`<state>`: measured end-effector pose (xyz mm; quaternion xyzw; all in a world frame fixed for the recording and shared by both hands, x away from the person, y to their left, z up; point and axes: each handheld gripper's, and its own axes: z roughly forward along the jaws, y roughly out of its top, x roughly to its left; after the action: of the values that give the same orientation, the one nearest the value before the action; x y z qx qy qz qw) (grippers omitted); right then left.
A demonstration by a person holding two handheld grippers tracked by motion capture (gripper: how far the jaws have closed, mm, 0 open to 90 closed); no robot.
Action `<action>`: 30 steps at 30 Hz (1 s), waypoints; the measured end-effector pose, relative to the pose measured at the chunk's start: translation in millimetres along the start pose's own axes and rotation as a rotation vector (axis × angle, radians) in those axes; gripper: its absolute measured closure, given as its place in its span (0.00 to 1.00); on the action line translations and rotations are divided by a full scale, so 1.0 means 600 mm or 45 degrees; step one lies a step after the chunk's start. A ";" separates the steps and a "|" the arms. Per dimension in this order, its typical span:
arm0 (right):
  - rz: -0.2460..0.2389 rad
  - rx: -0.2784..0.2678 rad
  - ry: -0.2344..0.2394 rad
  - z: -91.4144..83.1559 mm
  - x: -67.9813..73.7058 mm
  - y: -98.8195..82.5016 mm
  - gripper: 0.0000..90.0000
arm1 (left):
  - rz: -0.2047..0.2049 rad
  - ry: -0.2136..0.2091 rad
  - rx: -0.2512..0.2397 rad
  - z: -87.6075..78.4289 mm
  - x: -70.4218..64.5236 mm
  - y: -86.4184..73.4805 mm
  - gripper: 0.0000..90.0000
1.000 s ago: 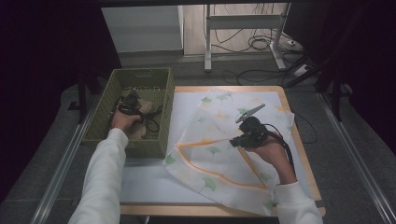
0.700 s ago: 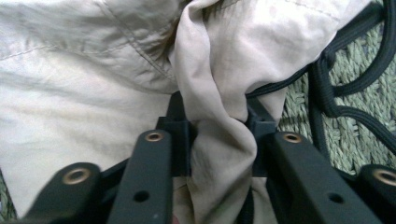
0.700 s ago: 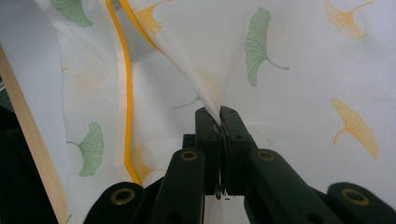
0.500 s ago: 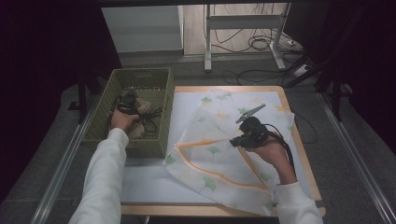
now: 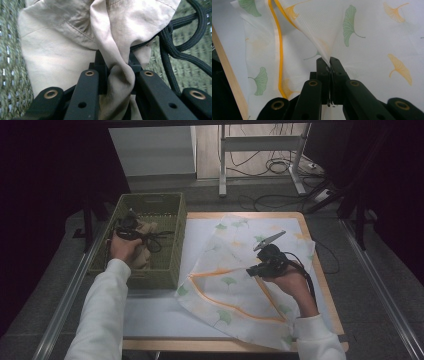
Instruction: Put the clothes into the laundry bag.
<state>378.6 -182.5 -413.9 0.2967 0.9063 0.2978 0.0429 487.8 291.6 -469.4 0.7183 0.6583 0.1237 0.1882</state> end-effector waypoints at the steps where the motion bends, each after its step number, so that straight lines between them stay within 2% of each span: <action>1: 0.000 0.000 -0.001 0.000 0.000 0.000 0.96 | -0.005 -0.010 -0.020 -0.003 0.001 0.000 0.86; 7: 0.002 -0.002 -0.001 0.000 -0.002 -0.001 0.96 | -0.022 -0.083 -0.105 -0.026 0.008 -0.003 0.86; 19: 0.001 0.013 0.004 0.003 -0.002 -0.001 0.96 | -0.053 -0.124 -0.257 -0.065 0.010 -0.008 0.86; 26: -0.001 0.015 0.002 0.004 -0.001 0.000 0.96 | -0.033 -0.183 -0.322 -0.092 0.005 -0.006 0.86; 30: -0.003 0.011 0.003 0.003 0.000 0.000 0.96 | -0.023 -0.193 -0.357 -0.103 0.002 -0.005 0.86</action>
<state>379.2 -181.3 -415.3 0.2954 0.9080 0.2942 0.0409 458.8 299.7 -415.4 0.6862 0.6250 0.1581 0.3368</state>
